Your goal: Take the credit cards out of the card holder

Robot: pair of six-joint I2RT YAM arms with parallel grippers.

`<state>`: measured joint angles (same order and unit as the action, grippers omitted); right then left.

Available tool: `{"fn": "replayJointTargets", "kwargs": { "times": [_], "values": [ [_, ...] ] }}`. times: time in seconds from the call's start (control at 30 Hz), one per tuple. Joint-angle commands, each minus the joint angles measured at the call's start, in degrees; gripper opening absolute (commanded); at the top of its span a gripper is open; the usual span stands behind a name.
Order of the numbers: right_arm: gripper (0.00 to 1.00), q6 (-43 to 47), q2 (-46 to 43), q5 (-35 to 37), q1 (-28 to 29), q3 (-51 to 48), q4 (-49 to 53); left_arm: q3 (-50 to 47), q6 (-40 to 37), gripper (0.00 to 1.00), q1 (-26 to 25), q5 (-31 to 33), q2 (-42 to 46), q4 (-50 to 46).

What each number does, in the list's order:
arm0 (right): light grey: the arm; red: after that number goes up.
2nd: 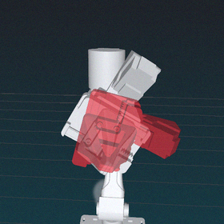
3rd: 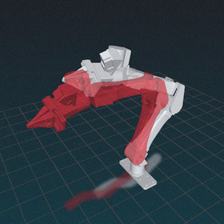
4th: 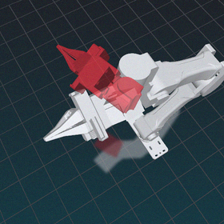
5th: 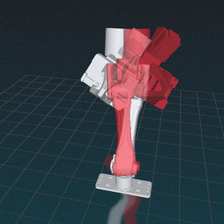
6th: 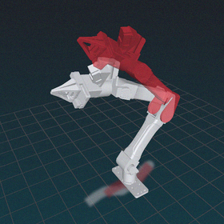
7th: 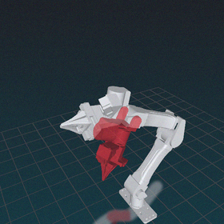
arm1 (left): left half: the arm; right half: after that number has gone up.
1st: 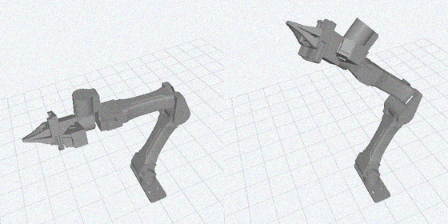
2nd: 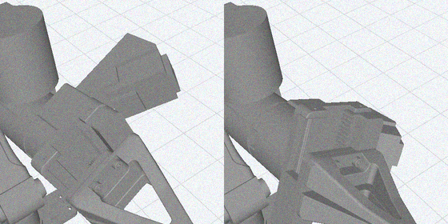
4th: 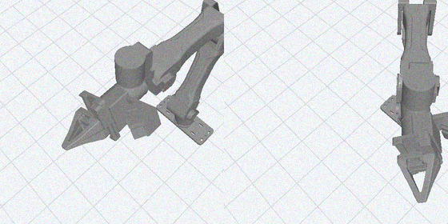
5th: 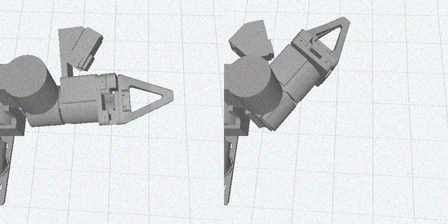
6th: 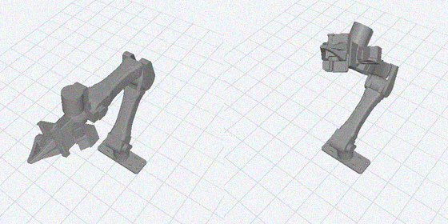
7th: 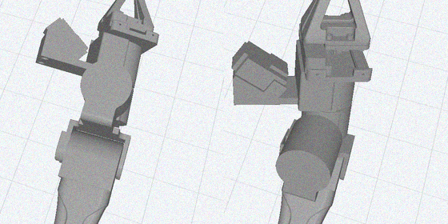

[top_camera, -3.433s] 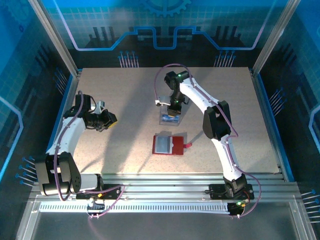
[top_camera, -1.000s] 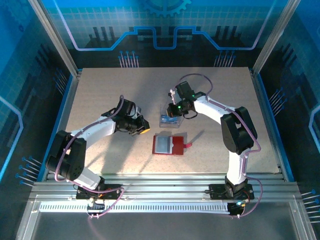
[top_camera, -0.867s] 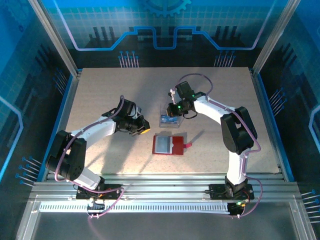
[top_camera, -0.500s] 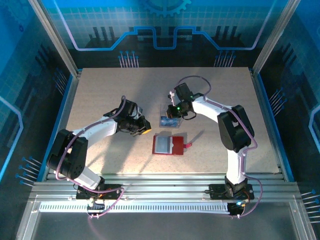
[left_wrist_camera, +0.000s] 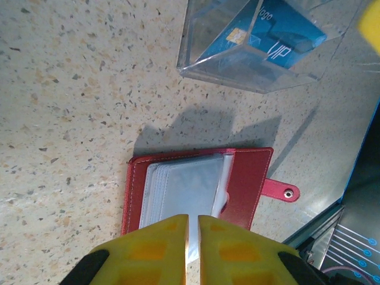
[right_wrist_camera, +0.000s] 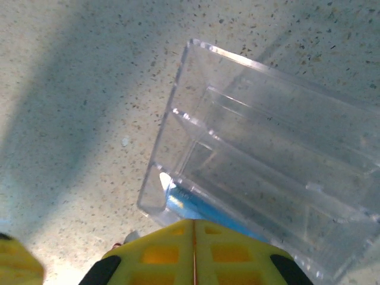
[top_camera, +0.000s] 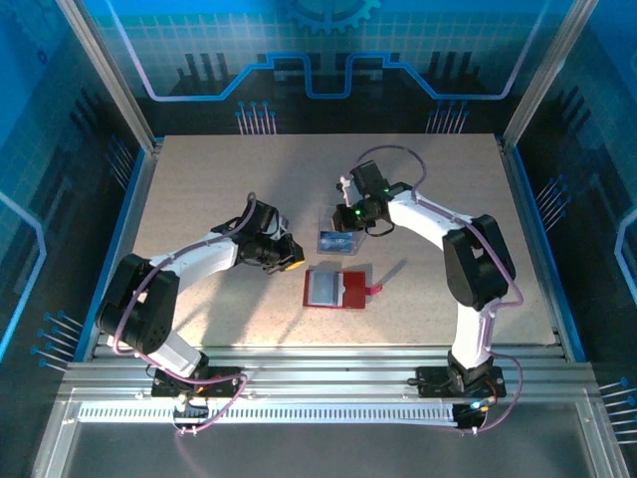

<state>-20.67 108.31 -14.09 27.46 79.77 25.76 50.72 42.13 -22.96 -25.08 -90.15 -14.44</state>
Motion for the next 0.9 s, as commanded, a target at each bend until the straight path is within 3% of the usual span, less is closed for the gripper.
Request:
{"fn": "replayJointTargets", "kwargs": {
  "times": [0.0, 0.2, 0.37, 0.87],
  "values": [
    [0.09, -2.7, -4.6, -2.4, 0.6, -3.6, 3.7, 2.0, 0.7, 0.14, -1.1, -0.4, -1.6, 1.1],
    [0.16, -8.7, -8.9, -8.2, 0.7, -11.9, 3.7, 2.4, 0.8, 0.13, -2.6, -1.0, -3.6, 2.0],
    [0.21, -13.8, -10.7, -14.3, 2.6, -19.4, -3.0, 1.0, 1.3, 0.13, -2.9, -0.5, -3.9, 2.6],
    [0.43, -22.5, -5.5, -21.4, 7.4, -24.4, -13.7, -1.4, 2.2, 0.13, -2.9, -0.1, -3.8, 3.3]
  ]
}}
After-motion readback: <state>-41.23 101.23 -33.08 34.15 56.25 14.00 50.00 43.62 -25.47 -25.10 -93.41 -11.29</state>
